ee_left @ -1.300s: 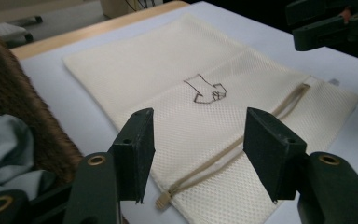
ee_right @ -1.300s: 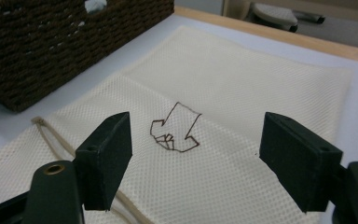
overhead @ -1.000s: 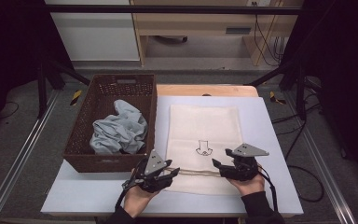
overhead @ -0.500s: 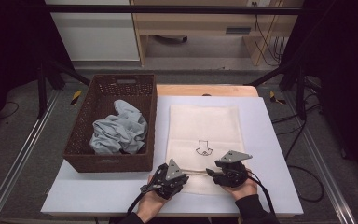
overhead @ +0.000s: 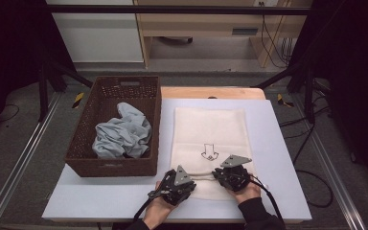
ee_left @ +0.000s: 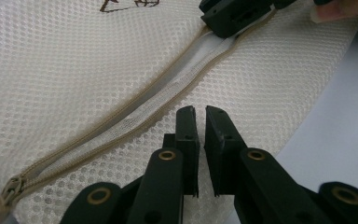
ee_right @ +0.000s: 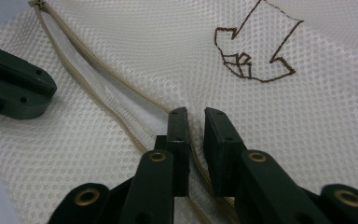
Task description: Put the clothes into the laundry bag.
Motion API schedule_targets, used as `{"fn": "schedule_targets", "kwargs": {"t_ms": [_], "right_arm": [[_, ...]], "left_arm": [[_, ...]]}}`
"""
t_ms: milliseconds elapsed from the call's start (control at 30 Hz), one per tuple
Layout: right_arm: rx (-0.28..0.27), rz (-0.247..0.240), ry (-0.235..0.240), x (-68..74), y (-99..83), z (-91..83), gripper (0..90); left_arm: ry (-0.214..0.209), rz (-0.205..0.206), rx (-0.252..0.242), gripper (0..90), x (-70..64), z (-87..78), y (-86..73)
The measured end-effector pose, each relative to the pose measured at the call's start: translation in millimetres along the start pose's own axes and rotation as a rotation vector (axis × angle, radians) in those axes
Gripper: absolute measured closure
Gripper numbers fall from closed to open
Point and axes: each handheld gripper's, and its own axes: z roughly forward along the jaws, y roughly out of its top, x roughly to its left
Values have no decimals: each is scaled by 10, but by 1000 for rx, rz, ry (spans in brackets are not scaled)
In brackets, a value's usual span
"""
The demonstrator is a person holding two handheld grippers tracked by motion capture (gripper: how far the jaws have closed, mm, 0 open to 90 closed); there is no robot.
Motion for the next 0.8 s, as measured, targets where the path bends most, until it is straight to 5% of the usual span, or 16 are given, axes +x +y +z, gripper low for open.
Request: {"fn": "schedule_targets", "kwargs": {"t_ms": [433, 600, 800], "right_arm": [[-58, 36, 20, -68, 79, -130, 879], [-69, 40, 21, -81, 116, -153, 880], [-74, 27, 26, -89, 121, -168, 879]], "left_arm": [[-20, 0, -18, 705, 15, -71, 108], [30, 21, -70, 571, 112, -176, 371], [65, 43, -19, 452, 159, -10, 460]]}}
